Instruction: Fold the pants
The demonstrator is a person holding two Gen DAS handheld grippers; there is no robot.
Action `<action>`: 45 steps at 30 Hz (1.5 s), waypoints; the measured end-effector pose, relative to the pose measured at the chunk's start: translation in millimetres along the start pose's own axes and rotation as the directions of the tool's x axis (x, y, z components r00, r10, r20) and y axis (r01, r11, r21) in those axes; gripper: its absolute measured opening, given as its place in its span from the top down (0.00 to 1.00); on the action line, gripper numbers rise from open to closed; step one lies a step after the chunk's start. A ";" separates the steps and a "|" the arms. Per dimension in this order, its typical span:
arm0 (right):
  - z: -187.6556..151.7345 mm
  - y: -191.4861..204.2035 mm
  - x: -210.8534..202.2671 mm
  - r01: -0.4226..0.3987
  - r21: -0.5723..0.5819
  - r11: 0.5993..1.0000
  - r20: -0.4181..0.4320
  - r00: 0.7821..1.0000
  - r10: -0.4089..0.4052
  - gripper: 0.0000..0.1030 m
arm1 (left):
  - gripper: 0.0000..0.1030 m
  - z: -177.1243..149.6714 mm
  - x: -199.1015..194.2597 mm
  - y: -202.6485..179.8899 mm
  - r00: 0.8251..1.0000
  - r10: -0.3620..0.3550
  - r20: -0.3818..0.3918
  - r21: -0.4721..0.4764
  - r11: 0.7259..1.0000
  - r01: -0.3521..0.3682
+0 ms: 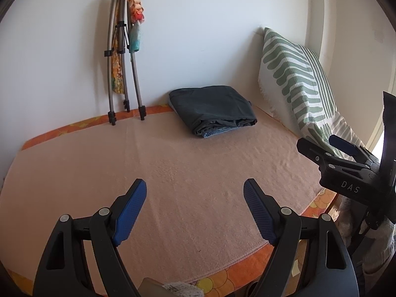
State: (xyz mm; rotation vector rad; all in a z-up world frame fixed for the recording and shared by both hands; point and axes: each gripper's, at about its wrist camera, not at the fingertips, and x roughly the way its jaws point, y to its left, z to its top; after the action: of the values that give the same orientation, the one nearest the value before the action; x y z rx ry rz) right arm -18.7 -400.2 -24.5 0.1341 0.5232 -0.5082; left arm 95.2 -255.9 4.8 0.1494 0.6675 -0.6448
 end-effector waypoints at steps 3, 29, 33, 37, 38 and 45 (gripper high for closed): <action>-0.1 0.2 -0.1 -0.001 0.002 1.000 0.000 1.000 0.001 0.00 | 0.22 0.0 -1.0 0.9 1.000 0.002 0.001 -0.002 1.000 -0.002; -1.9 7.0 -2.1 -0.005 0.006 1.000 0.001 1.000 0.005 0.00 | 0.22 -0.6 -5.3 0.9 1.000 0.004 0.010 0.004 1.000 -0.004; -2.0 7.4 -2.3 -0.004 0.007 1.000 0.002 1.000 0.003 0.00 | 0.22 -0.3 -6.1 1.0 1.000 0.003 0.011 0.004 1.000 -0.003; -1.9 7.4 -2.3 -0.004 0.007 1.000 0.002 1.000 0.004 0.00 | 0.22 0.2 -7.9 0.6 1.000 0.002 0.015 0.008 1.000 -0.002; -1.9 7.4 -2.2 -0.004 0.007 1.000 0.002 1.000 0.004 0.00 | 0.22 0.3 -7.9 0.9 1.000 0.003 0.017 0.008 1.000 -0.004; -1.9 9.0 -2.8 -0.004 0.006 1.000 0.001 1.000 0.004 0.00 | 0.22 -0.2 -8.8 0.2 1.000 0.000 0.017 0.003 1.000 0.000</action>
State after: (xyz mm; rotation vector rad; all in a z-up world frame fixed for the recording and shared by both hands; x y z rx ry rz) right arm -17.2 -390.7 -24.7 0.1407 0.5203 -0.5063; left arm 89.9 -251.2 10.1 0.1466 0.6502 -0.6461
